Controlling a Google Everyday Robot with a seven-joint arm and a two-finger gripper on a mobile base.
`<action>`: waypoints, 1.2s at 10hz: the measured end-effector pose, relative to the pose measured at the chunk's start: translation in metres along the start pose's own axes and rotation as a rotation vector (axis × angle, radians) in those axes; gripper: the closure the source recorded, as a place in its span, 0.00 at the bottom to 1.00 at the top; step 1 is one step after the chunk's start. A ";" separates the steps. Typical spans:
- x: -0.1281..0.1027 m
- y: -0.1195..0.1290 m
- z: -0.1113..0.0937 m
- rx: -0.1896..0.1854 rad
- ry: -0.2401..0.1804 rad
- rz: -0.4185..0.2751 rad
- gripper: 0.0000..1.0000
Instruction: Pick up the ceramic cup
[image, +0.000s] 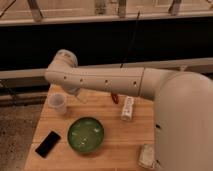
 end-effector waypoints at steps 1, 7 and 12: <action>-0.003 -0.004 0.002 0.006 -0.010 -0.012 0.20; -0.023 -0.034 0.011 0.029 -0.072 -0.055 0.20; -0.038 -0.043 0.027 0.046 -0.112 -0.095 0.20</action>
